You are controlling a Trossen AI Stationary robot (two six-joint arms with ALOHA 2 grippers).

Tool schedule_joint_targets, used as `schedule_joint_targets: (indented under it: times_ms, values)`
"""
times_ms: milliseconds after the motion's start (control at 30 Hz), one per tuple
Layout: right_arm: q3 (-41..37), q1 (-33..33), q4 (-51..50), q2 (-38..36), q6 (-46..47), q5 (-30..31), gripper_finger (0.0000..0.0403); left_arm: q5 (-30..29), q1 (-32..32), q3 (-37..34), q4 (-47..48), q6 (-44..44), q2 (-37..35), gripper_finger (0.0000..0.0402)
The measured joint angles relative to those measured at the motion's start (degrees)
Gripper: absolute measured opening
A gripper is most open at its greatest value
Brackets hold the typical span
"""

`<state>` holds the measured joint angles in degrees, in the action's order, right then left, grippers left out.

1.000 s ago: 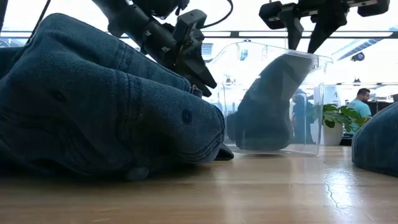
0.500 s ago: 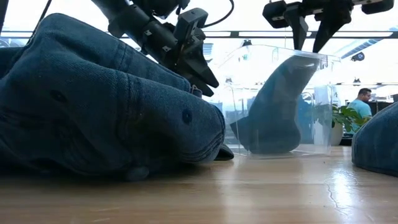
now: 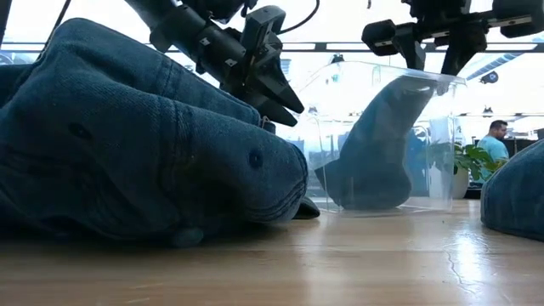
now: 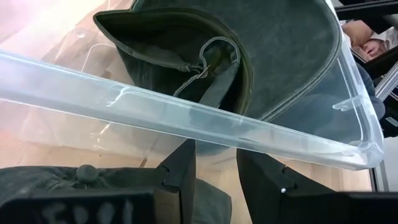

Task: Pick & Place hat
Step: Put the left gray cap into the right bin

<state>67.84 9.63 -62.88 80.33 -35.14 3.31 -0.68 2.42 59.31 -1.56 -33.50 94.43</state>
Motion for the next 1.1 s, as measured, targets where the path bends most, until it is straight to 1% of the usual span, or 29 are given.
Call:
schedule_joint_targets:
  times_ms: [100, 233, 333, 500, 633, 867, 1100]
  values:
    - [-0.38, 0.00, 1.89, 0.54, 0.42, -1.27, 0.0118, 0.20, 0.02, -0.02, -0.82, 0.00, 0.62, 0.0110]
    - [-0.20, -0.12, 2.07, 0.66, 2.97, -6.05, 0.0090, 0.24, 0.00, -0.02, -1.75, -0.65, 2.17, 0.0110]
    - [0.49, -0.24, 1.94, 0.66, 7.27, -9.26, 0.0061, 0.26, 0.02, 0.11, -2.92, -1.97, 3.40, 0.0110]
    - [1.31, -0.26, 4.01, 0.64, 17.67, -10.48, 0.0017, 0.30, 0.04, 1.70, -3.87, -1.92, 5.34, 0.0110]
    - [1.37, -0.26, 6.01, 1.08, 25.82, -10.79, 0.0014, 0.25, 0.04, 3.44, -3.87, -0.03, 6.48, 0.0110]
    - [1.72, -0.24, 10.04, 4.14, 39.58, -11.17, 0.0014, 0.13, 0.02, 5.79, -3.73, 1.53, 8.41, 0.0110]
    - [3.00, -0.46, 12.60, 5.66, 56.74, -13.87, 0.0014, -1.64, 0.04, 6.03, -3.46, 1.99, 8.68, 0.0110]
